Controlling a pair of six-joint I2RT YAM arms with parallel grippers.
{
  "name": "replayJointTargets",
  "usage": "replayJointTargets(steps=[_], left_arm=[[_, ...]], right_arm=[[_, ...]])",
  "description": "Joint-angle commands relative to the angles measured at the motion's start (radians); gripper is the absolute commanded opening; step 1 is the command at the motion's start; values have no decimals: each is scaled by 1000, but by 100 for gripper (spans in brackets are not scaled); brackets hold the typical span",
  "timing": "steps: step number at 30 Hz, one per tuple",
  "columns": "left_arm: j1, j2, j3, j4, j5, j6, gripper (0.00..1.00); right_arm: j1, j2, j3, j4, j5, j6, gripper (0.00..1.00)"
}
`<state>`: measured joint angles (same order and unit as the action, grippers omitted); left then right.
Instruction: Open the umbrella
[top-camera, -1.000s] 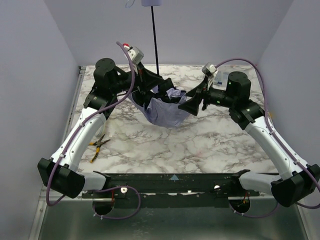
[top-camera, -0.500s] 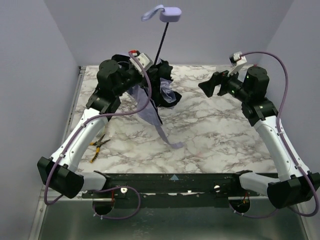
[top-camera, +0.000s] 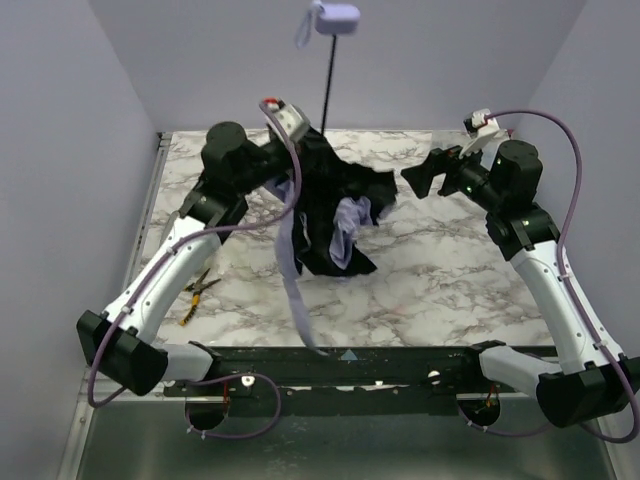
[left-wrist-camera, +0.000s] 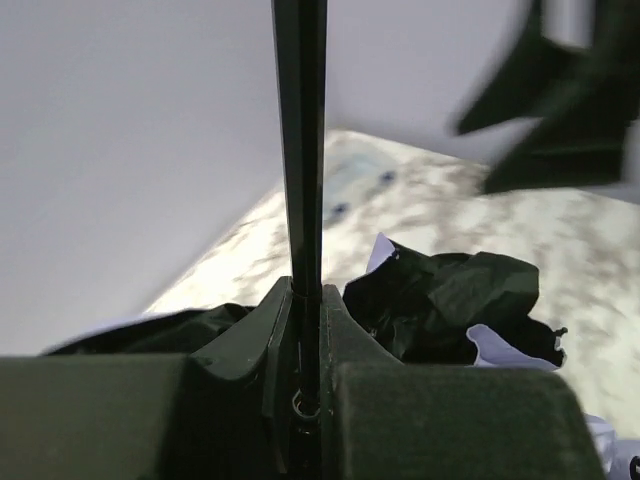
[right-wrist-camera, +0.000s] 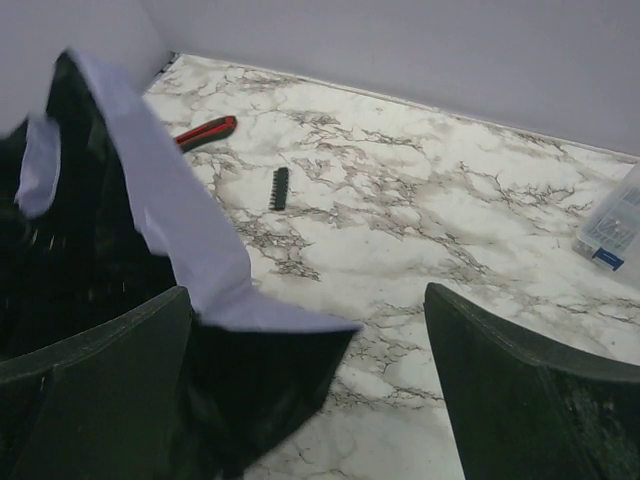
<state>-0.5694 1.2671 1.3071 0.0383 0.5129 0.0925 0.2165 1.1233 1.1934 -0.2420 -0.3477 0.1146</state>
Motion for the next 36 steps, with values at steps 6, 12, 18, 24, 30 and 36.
replayJointTargets(steps=[6, 12, 18, 24, 30, 36], left_arm=[[-58, 0, 75, -36, 128, -71, 0], [50, 43, 110, -5, 162, -303, 0], [141, 117, 231, -132, 116, -282, 0], [-104, 11, 110, -155, 168, -151, 0], [245, 173, 304, -177, 61, -207, 0], [-83, 21, 115, -220, 235, -103, 0]], right_arm=[[-6, -17, -27, -5, -9, -1, 100], [-6, -27, -28, -23, -25, -6, 100], [-6, -43, -32, -42, -31, -10, 100], [-6, -30, -23, -39, -52, -10, 100], [-7, -43, -24, -51, -72, -15, 100], [-6, -29, -28, -37, -98, -11, 100]])
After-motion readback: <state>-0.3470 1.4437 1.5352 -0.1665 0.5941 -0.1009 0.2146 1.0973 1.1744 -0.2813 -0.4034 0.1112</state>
